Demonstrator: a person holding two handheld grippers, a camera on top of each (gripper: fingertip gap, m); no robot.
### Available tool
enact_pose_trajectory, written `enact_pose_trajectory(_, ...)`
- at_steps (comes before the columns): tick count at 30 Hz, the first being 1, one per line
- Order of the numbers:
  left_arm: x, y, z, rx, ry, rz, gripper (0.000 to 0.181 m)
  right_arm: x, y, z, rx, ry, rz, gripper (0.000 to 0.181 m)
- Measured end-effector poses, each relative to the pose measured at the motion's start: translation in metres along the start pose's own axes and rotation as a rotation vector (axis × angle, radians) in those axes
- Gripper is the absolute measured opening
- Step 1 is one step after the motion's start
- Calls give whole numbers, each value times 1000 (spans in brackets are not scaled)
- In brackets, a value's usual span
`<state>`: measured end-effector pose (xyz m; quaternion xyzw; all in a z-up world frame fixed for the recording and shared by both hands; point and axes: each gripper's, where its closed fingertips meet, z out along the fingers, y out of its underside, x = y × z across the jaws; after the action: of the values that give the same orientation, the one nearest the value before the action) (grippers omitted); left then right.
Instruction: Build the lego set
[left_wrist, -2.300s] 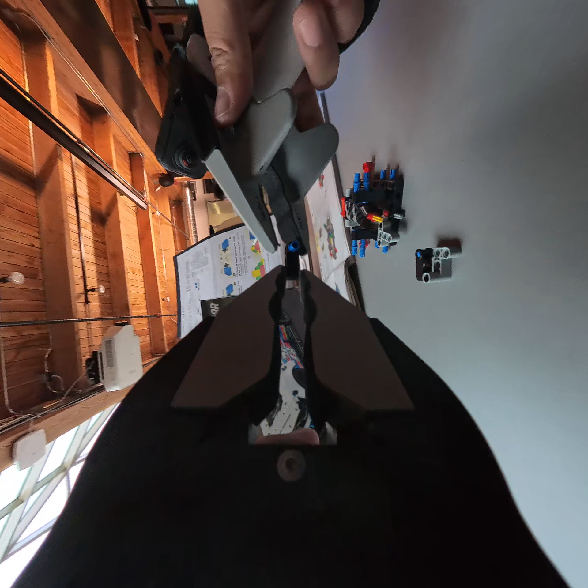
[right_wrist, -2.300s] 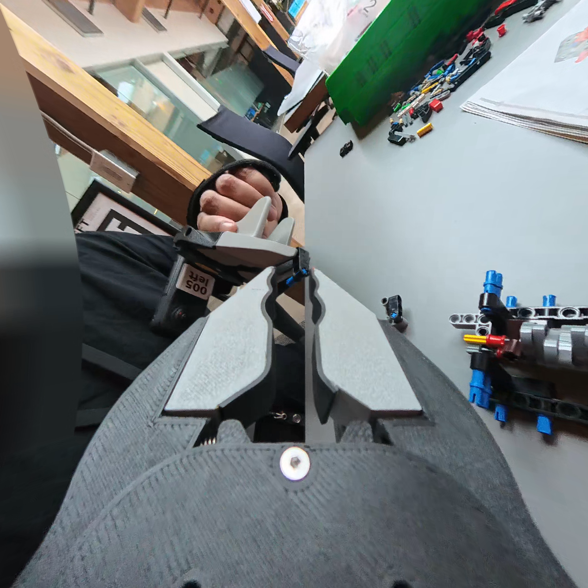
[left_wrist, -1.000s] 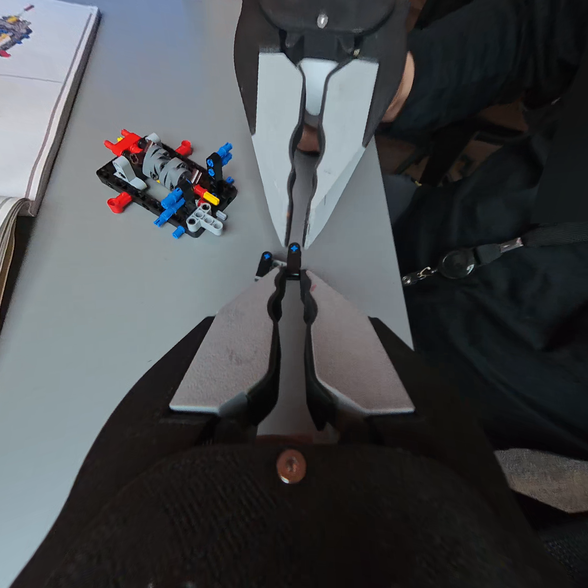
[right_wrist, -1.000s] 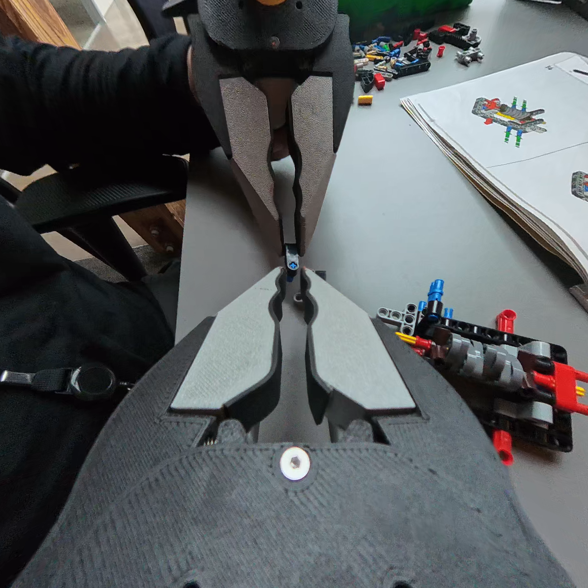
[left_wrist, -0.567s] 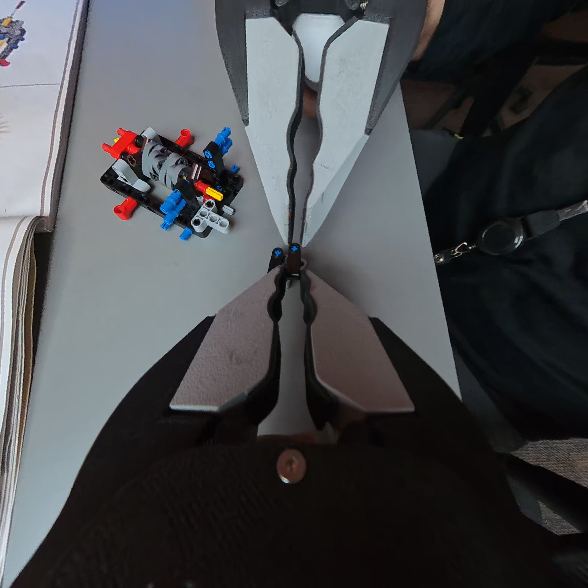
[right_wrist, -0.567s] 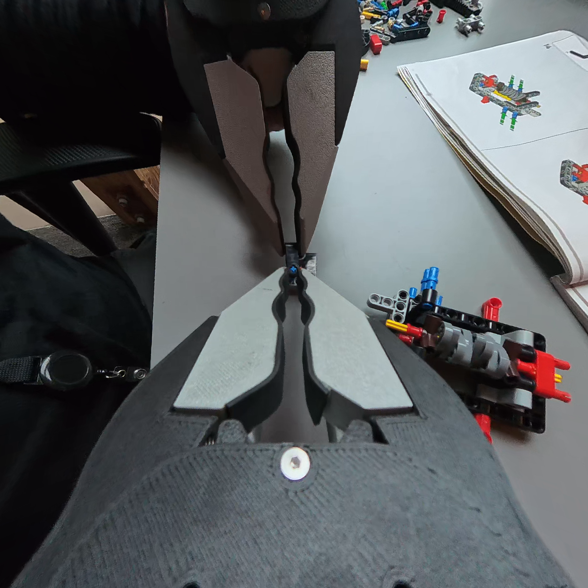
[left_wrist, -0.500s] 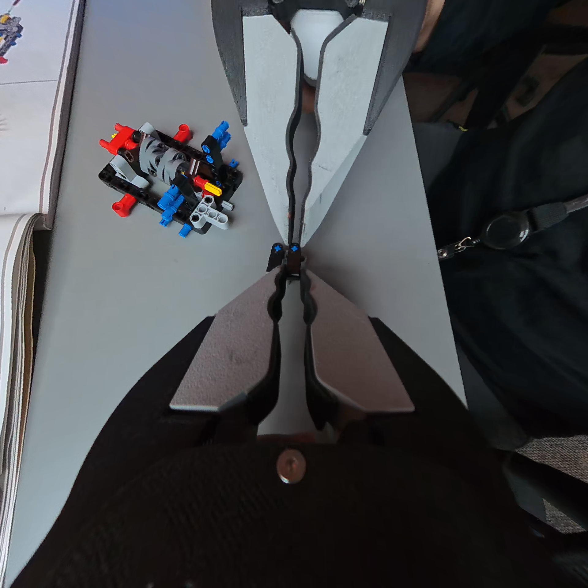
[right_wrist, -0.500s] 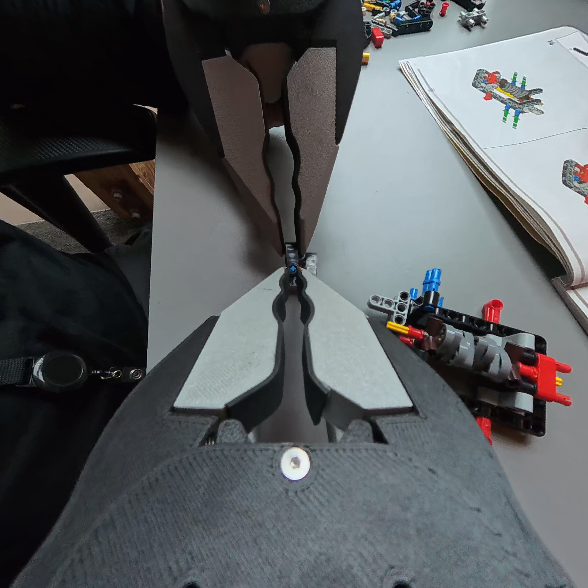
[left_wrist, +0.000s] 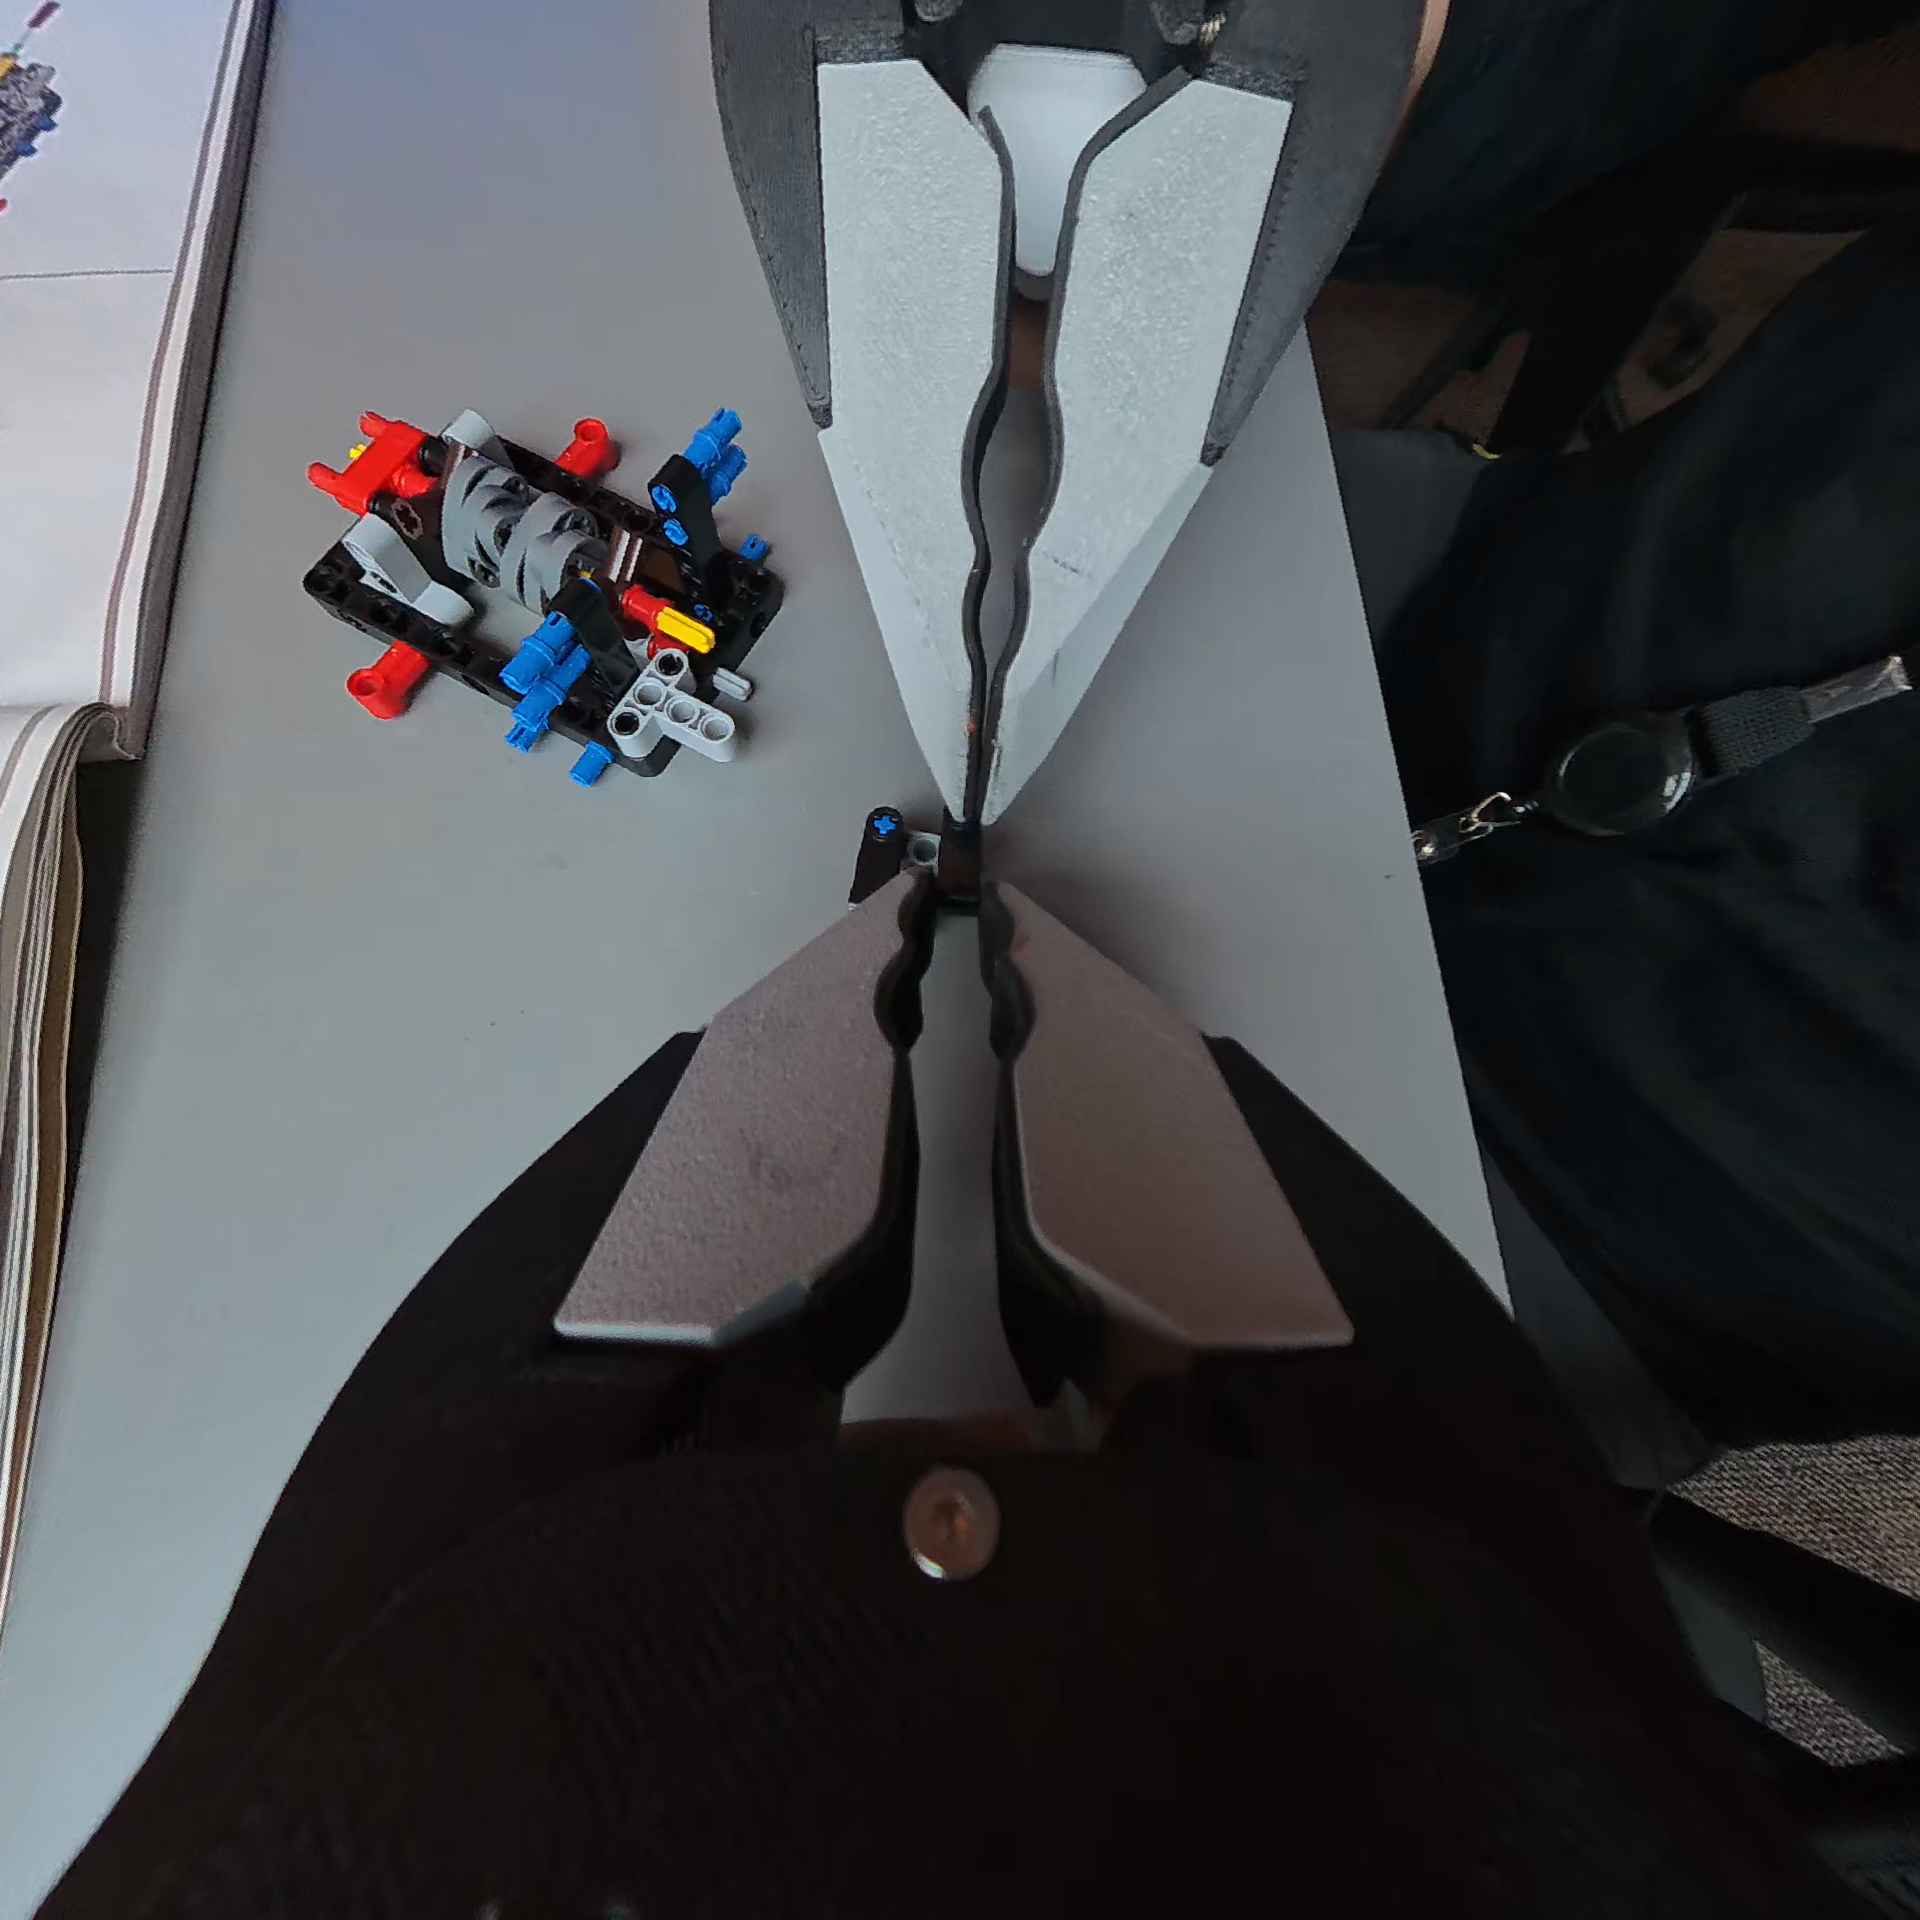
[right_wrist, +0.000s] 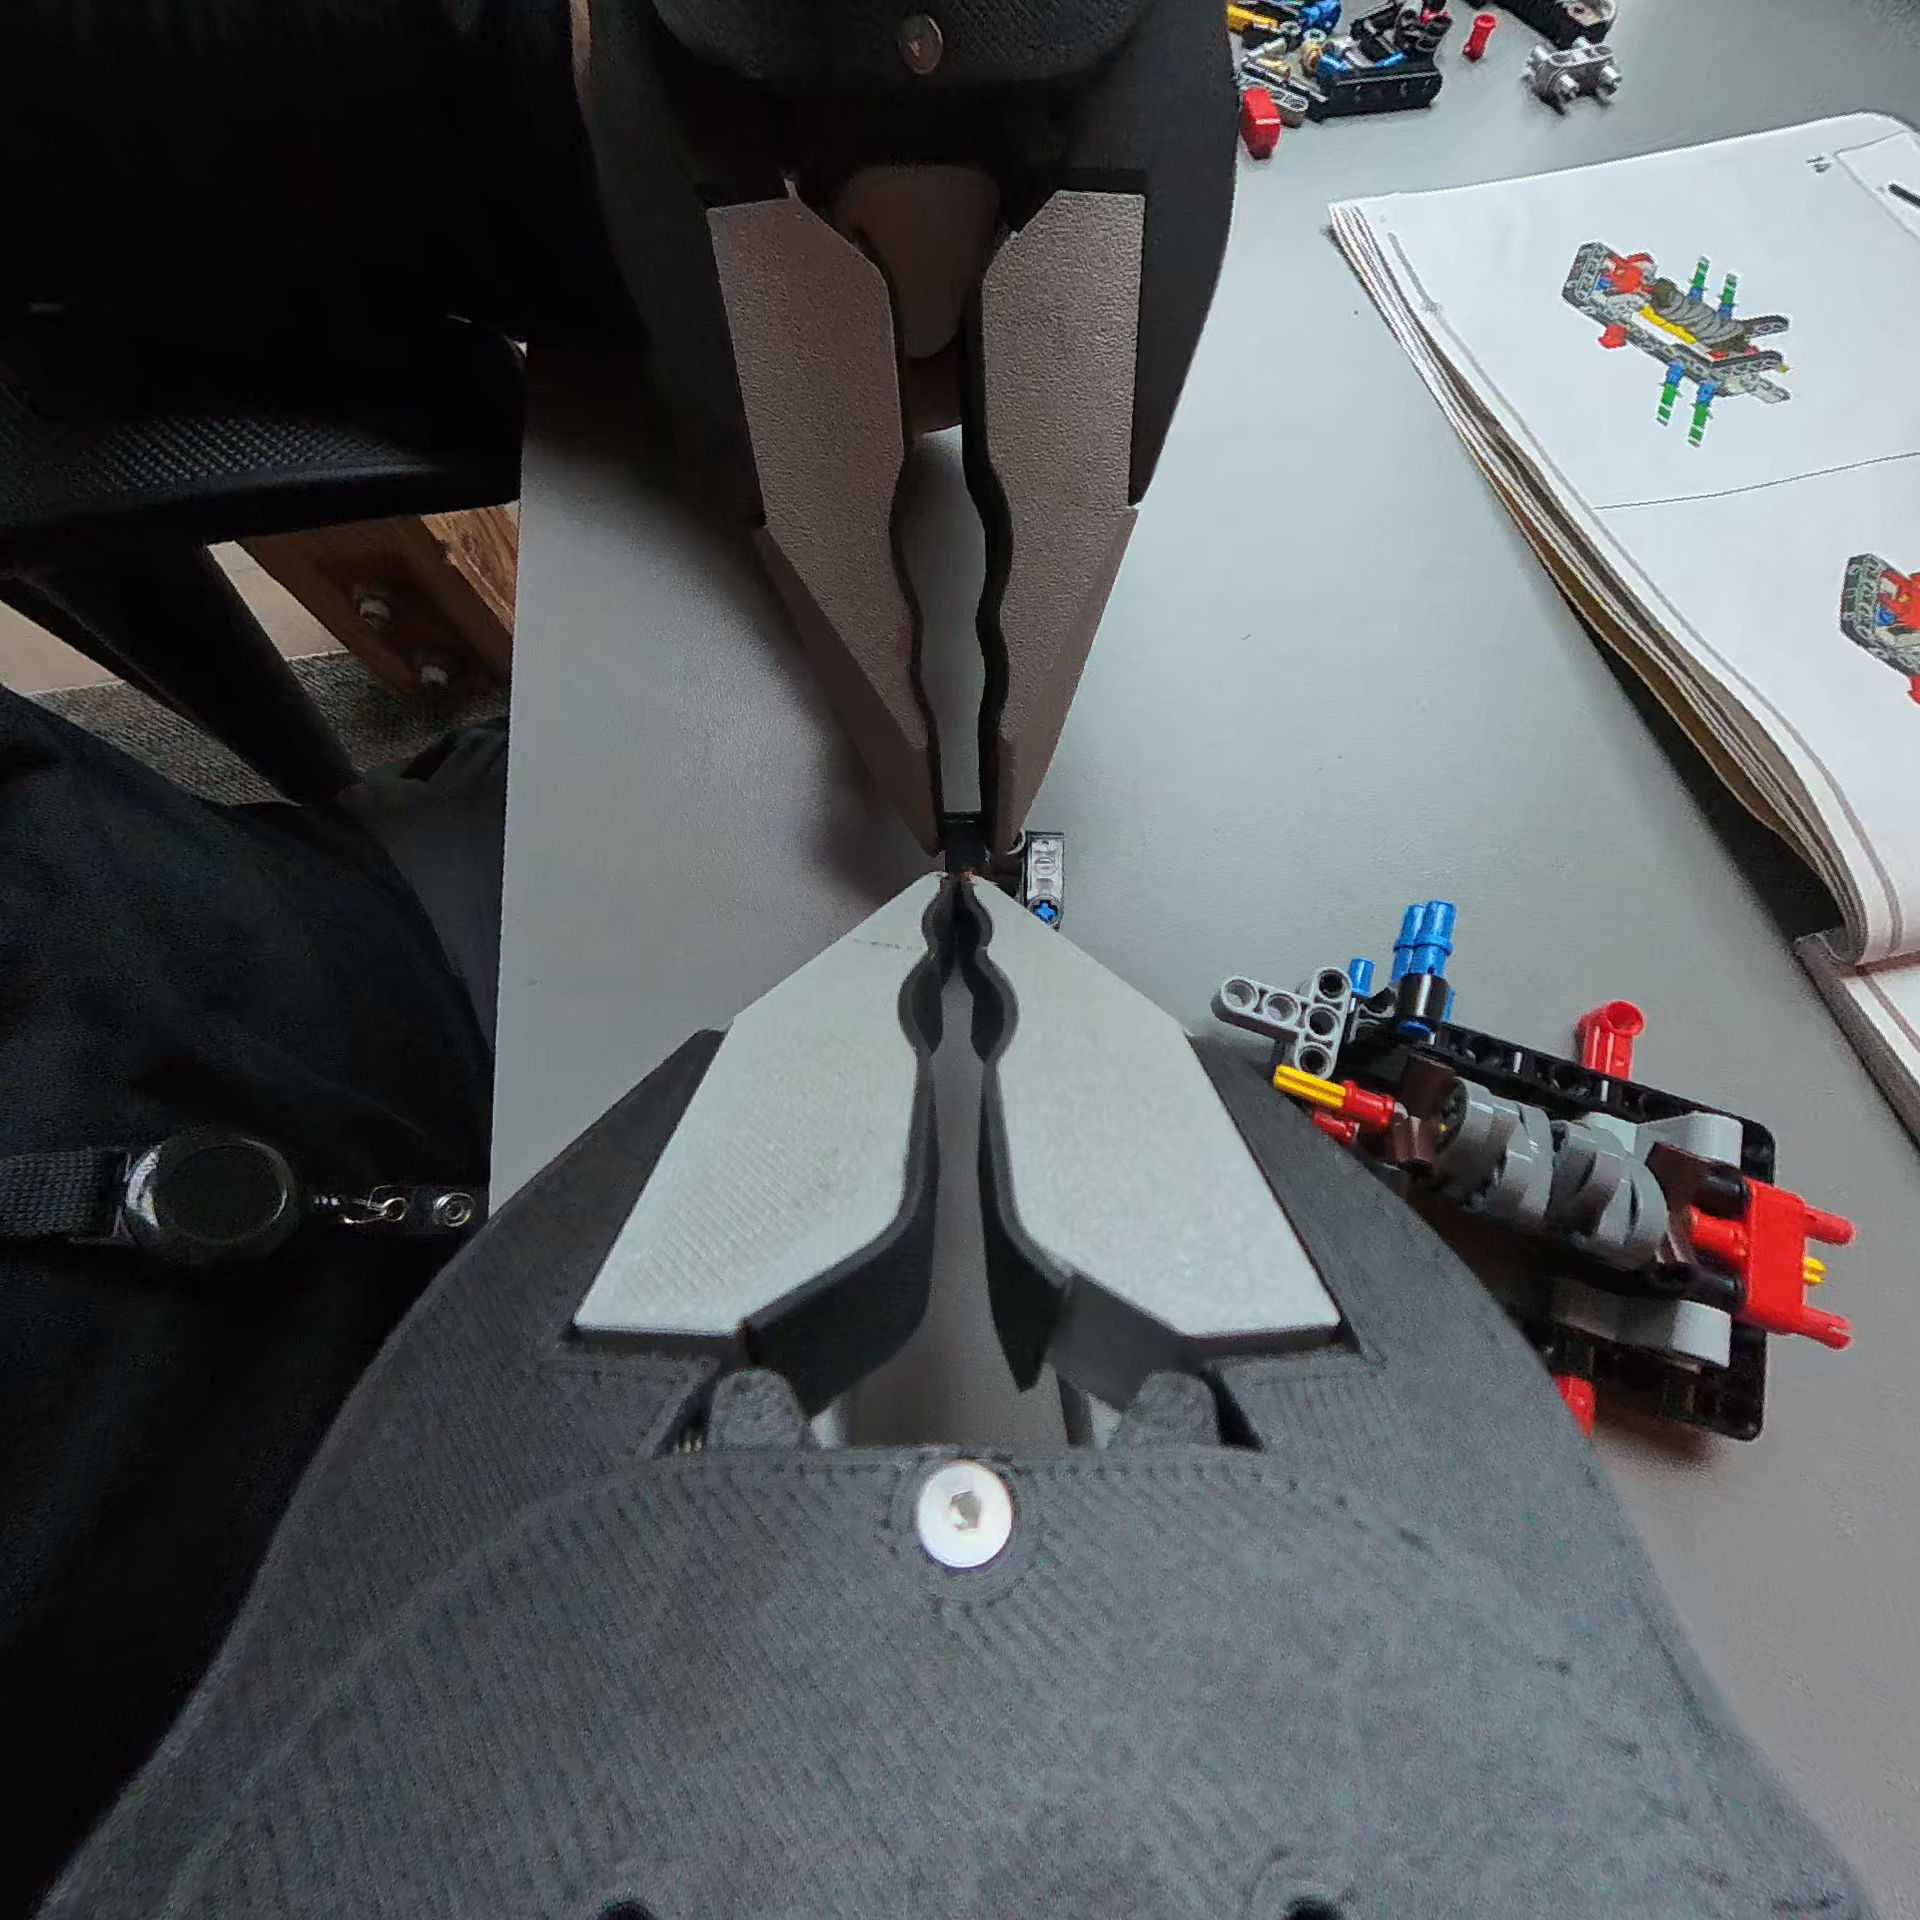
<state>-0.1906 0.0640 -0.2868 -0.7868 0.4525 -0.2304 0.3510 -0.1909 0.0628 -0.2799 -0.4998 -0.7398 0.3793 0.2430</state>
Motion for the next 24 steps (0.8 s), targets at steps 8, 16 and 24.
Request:
enact_pose_trajectory(8, -2, 1, -1, 7, -1, -7, 6, 3, -1, 1, -19, 3, -6, 0)
enact_pose_trajectory(16, -4, 1, -1, 40, 13, -39, 6, 6, 0, 2, -55, -35, 72, 0)
enact_pose_trajectory(24, -4, 3, -2, 44, -7, -44, 6, 6, 1, 3, -162, -10, 30, 0)
